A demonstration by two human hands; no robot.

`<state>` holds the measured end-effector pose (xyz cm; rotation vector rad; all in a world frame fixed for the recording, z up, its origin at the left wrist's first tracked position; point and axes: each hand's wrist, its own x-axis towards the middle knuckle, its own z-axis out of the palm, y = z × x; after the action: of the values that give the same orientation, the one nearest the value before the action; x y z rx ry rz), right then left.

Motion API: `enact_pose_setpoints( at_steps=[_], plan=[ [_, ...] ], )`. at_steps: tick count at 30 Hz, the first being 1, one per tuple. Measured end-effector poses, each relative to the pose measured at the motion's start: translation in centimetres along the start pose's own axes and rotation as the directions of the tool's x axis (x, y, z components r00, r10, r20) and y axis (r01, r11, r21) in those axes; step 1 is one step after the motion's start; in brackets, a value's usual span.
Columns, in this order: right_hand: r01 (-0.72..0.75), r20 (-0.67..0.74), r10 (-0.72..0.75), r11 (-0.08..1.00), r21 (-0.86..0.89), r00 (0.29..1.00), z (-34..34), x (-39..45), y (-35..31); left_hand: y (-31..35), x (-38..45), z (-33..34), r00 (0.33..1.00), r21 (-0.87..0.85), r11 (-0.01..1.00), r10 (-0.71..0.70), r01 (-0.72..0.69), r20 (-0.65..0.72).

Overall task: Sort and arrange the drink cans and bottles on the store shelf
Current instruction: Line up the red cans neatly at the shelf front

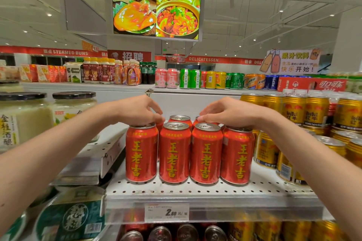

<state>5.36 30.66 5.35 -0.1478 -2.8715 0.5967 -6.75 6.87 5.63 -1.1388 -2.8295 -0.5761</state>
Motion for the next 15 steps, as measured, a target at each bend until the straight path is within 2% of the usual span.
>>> enact_pose_setpoints(
  at_steps=[2,5,8,11,15],
  plan=[
    [0.022,-0.018,-0.021,0.999,0.034,1.000,-0.4,-1.0,0.2,0.4,-0.8,0.5,0.994,0.026,0.997,0.070,-0.068,-0.086],
    [0.032,-0.086,-0.032,0.999,0.004,0.996,-1.4,-3.4,1.0,1.0,-2.8,1.3,0.936,0.019,0.975,0.219,-0.222,-0.275],
    [0.005,-0.009,-0.006,1.000,-0.022,1.000,-1.9,-5.7,2.1,1.5,-4.4,2.3,0.909,0.053,0.946,0.323,-0.321,-0.264],
    [0.001,0.081,0.000,1.000,-0.016,0.997,-1.2,-7.1,2.7,1.3,-4.9,3.7,0.901,0.182,0.920,0.380,-0.346,-0.210],
    [0.014,0.001,-0.015,0.999,0.029,1.000,-0.3,-7.6,3.0,1.1,-4.9,4.6,0.871,0.281,0.894,0.420,-0.348,-0.257]
  ],
)
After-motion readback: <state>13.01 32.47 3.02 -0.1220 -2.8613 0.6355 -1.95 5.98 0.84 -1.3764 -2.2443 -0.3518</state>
